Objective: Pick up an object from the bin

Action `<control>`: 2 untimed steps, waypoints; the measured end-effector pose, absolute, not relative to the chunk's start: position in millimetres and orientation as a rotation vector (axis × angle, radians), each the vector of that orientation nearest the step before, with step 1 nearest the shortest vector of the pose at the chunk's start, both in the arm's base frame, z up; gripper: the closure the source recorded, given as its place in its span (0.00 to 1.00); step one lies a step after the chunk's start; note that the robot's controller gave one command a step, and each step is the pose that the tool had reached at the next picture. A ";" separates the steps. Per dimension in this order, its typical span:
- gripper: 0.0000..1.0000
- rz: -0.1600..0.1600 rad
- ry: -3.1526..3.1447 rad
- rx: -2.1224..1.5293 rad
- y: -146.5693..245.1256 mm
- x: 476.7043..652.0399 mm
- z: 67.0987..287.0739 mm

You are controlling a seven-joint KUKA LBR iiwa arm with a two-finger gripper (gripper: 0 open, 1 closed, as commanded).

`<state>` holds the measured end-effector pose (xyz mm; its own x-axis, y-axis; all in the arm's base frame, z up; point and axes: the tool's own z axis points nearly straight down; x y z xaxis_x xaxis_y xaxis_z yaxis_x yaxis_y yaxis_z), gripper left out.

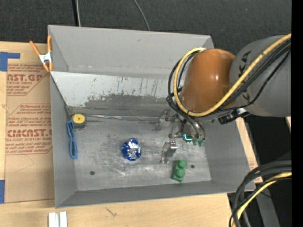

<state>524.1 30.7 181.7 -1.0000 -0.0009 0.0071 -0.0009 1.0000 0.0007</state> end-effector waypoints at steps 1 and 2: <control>0.00 0.000 -3.076 0.656 87.7 484.4 95.3; 0.00 0.000 -3.119 0.396 106.1 524.5 76.0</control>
Offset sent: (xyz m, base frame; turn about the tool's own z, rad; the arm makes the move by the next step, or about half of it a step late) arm -0.0405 0.0565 -0.0876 -0.4194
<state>524.5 106.1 76.0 -0.9683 -0.2498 -0.0022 -0.2498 0.9683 -0.0001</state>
